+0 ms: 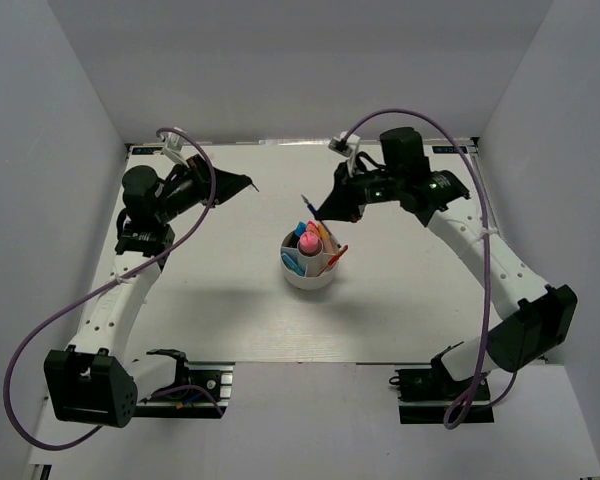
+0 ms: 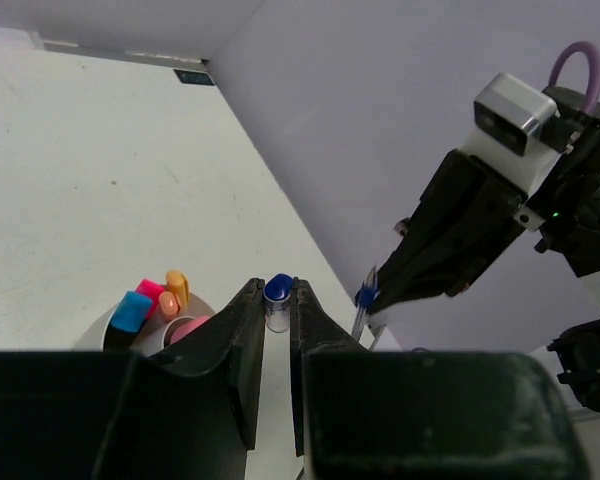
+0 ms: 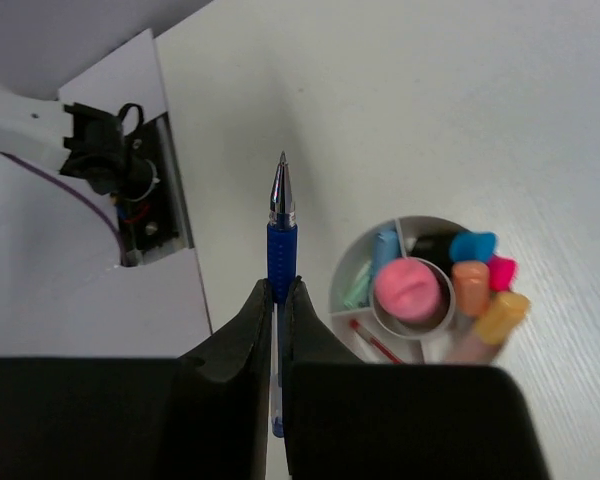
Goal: Sort the stationery into containers
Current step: Close the pen cap on the pen.
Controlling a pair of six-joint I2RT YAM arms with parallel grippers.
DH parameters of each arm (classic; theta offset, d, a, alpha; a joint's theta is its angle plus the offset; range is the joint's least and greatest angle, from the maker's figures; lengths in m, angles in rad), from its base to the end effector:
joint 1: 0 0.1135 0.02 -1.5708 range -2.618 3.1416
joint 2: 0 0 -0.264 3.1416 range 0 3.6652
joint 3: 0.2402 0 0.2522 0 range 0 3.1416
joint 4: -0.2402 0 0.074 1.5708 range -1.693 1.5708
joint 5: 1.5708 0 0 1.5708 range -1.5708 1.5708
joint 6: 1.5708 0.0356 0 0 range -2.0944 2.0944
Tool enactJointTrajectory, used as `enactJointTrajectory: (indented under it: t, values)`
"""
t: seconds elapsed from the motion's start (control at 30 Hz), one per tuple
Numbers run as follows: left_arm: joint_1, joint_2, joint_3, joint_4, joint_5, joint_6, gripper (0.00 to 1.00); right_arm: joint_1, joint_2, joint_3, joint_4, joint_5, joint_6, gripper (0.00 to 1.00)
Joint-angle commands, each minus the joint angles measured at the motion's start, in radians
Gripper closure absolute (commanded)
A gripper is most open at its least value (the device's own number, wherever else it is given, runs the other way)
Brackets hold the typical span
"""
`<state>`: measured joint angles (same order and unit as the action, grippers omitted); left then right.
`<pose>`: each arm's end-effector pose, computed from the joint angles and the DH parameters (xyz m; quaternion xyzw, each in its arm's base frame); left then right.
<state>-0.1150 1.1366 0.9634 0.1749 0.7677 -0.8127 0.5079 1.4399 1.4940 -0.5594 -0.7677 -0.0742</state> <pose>0.2556 -0.0544 0.3701 0.0252 0.7062 -0.5302 0.4685 0.2624 0.1743 0.4002 -0.4114 0.7106 0.4164 0.3905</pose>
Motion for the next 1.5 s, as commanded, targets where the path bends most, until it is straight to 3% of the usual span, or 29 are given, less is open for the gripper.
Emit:
enactJointTrajectory:
  t: [0.0,0.4,1.47]
  values:
    - [0.005,-0.037,0.044,0.046,0.022,-0.036,1.00,0.079,0.036,0.058,0.059,-0.045,0.060,1.00]
    - [0.005,-0.049,-0.012,0.021,0.025,-0.155,1.00,0.208,0.175,0.204,0.095,-0.012,0.065,1.00]
    - [-0.005,-0.080,-0.086,0.054,0.047,-0.172,1.00,0.218,0.238,0.242,0.105,0.038,0.117,1.00]
